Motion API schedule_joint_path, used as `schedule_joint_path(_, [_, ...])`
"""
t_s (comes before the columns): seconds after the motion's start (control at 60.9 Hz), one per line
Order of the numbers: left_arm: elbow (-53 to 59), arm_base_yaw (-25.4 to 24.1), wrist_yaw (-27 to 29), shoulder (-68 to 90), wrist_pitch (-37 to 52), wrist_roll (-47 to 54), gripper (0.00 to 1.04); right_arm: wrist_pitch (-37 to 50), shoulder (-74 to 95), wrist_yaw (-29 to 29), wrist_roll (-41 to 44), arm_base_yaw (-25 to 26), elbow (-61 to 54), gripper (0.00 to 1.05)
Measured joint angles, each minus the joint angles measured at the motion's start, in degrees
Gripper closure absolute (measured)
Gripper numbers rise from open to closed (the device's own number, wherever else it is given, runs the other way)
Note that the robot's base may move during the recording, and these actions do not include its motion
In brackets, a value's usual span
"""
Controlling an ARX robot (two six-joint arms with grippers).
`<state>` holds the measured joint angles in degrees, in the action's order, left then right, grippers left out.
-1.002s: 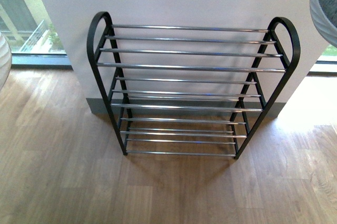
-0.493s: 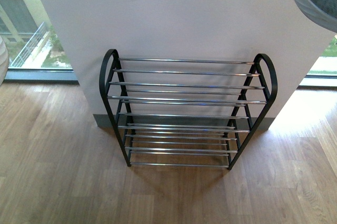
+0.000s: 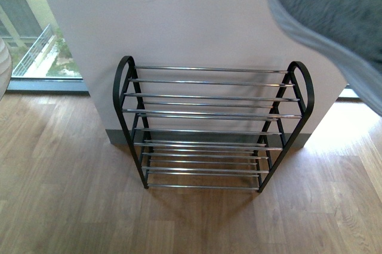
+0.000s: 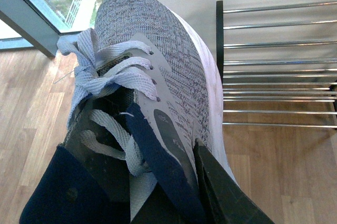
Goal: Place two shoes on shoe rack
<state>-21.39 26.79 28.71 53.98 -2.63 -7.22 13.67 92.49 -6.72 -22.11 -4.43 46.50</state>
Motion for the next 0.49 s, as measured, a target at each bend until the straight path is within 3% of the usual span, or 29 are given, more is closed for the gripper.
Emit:
schedule_joint_path(0.197, [0.0, 0.0, 0.1, 0.0, 0.0, 0.0, 1.03, -0.3, 14.9, 7.9, -5.2, -3.4, 9.3, 1.03])
schedule_joint_path(0.296, [0.0, 0.0, 0.0, 0.0, 0.0, 0.0, 1.03, -1.3, 23.9, 13.3, -8.2, -3.1, 17.1, 1.03])
schedule_joint_path(0.493, [0.0, 0.0, 0.0, 0.0, 0.0, 0.0, 1.03, -9.8, 39.8, 17.7, -16.7, -0.7, 36.4, 1.03])
